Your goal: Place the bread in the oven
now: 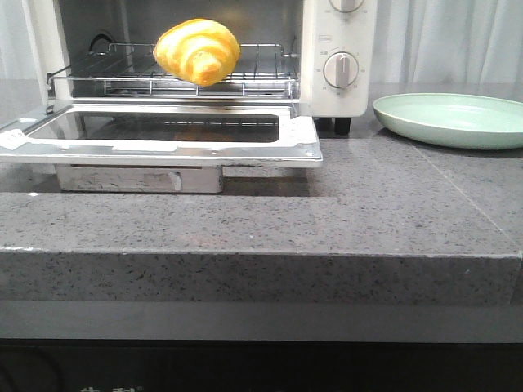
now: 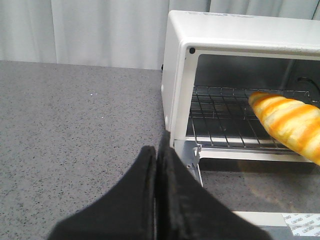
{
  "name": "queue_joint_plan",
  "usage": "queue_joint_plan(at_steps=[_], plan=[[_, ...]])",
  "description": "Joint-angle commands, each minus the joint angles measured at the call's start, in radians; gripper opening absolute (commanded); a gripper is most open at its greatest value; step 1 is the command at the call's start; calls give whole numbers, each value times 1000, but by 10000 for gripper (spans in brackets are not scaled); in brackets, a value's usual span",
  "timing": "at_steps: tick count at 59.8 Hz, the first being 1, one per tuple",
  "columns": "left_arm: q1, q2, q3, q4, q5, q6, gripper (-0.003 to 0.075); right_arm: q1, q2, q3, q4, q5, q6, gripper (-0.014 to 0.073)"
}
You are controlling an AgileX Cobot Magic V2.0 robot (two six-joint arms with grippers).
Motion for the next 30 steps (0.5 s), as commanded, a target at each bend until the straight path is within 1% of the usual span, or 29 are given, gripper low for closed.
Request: queue_joint_plan(at_steps=[1,8,16,22,30], plan=[[4,0,-27,-1,-82,-7,-20,9,-119,61,16,-62,-12,-57],[4,0,-27,-1,-82,-7,-20,9,-270,170,16,-81,-12,-57],[4,0,-27,-1,-82,-7,-20,9,-396,249,16,-86,-12,-57],[4,0,-27,-1,-82,-7,-20,9,-450,283,16,-84,-12,-57],[4,0,-27,-1,-82,-7,-20,9,-463,288,16,-67,-12,-57]])
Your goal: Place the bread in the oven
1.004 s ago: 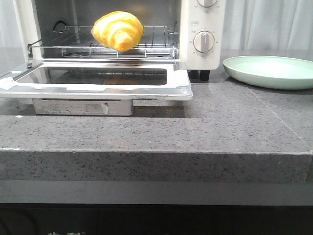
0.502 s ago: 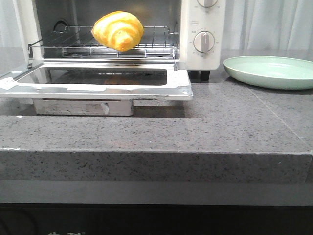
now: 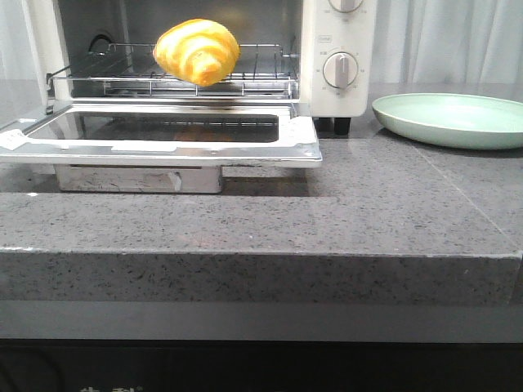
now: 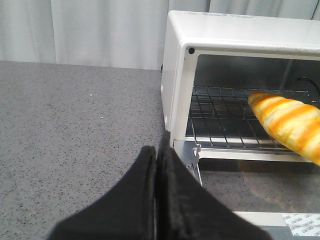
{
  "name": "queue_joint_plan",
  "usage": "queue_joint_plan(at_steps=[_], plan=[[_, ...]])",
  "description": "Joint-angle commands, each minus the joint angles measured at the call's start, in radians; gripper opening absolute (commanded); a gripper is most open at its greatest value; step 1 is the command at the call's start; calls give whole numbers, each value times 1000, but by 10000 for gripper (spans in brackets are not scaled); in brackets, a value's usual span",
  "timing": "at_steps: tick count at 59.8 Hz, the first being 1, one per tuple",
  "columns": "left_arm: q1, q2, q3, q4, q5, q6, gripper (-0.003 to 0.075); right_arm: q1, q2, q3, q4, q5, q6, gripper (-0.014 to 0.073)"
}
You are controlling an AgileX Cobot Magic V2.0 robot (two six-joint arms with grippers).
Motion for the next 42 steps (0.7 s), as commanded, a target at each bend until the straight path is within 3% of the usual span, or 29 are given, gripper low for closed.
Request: queue_joint_plan(at_steps=[1,42], plan=[[4,0,-27,-1,-82,-7,-20,1,6,-24,19,-47,-12,-57],[4,-5,-15,15,-81,-7,-20,1,6,-24,19,-43,-12,-57]])
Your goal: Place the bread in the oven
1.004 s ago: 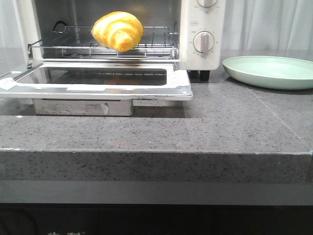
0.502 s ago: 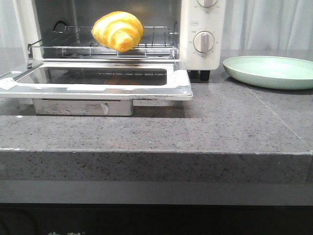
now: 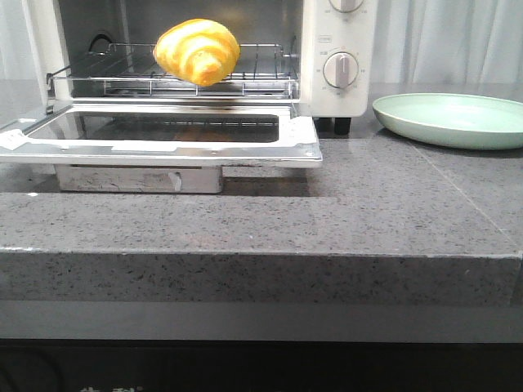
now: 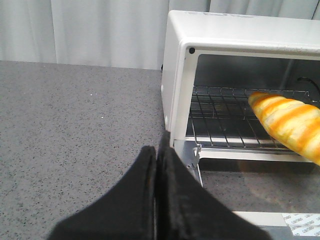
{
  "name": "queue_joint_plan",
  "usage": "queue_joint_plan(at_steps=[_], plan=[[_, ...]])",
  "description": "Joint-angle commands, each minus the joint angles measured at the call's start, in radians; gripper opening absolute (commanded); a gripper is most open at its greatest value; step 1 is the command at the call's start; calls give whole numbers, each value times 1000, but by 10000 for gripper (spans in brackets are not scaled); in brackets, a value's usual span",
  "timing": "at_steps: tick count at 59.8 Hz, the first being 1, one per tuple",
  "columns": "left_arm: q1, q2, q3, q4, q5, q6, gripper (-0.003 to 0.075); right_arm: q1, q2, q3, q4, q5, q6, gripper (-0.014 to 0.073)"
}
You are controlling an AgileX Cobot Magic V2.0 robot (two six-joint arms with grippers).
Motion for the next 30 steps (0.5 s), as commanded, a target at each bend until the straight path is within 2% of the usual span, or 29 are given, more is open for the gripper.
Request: queue_joint_plan(at_steps=[1,12,23,30], plan=[[4,-13,-9,22,-81,-7,-20,1,9,-25,21,-47,-11,-57],[24,-193,162,27,-81,-7,-20,1,9,-25,21,-41,-11,-57],[93,-456,382,-36,-81,-7,-20,1,9,-25,21,-40,-11,-57],[101,-571,472,-52,-81,-7,-20,1,9,-25,21,-40,-11,-57]])
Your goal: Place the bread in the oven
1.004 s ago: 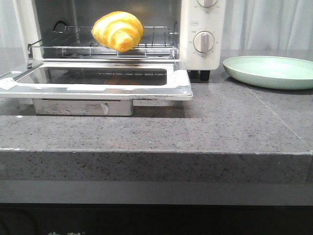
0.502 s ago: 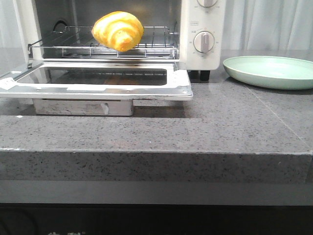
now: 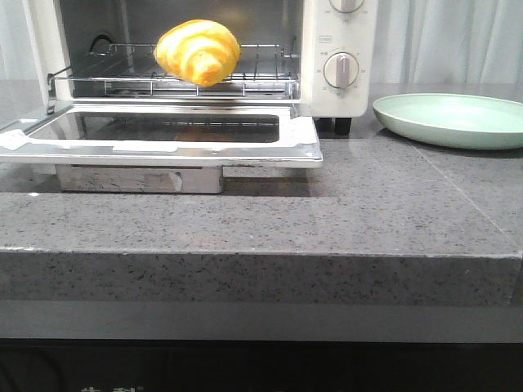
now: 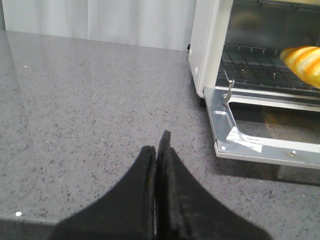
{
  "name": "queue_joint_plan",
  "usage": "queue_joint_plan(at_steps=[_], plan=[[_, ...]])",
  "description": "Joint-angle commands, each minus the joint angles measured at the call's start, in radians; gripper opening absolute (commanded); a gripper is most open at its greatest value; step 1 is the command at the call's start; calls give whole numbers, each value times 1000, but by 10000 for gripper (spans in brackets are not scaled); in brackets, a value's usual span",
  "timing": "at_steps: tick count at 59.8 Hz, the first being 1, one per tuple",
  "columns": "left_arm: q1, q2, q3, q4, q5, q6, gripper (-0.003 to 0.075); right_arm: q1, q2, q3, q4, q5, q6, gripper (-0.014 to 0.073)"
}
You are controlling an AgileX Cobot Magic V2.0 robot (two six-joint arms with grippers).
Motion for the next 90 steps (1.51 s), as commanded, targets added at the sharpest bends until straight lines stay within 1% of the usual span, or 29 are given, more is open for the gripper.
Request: queue_joint_plan(at_steps=[1,7,14,17,83,85,90], plan=[[4,-59,29,-16,-86,-7,-20,1,9,-25,21,-48,-11,-57],[4,-51,74,-18,-117,-7,-20,1,9,-25,22,-44,-11,-57],[4,-51,124,-19,-193,-7,-20,1,9,-25,22,-44,-11,-57],[4,-51,121,-19,-165,-7,-20,1,9,-25,22,-44,-11,-57],[4,-50,121,-19,-164,-7,-20,0,9,-25,22,-53,-11,-57],[4,-50,121,-19,-164,-7,-20,0,9,-23,15,-62,-11,-57],[4,-50,121,-19,-164,-7,-20,0,9,-6,-55,-93,16,-57]])
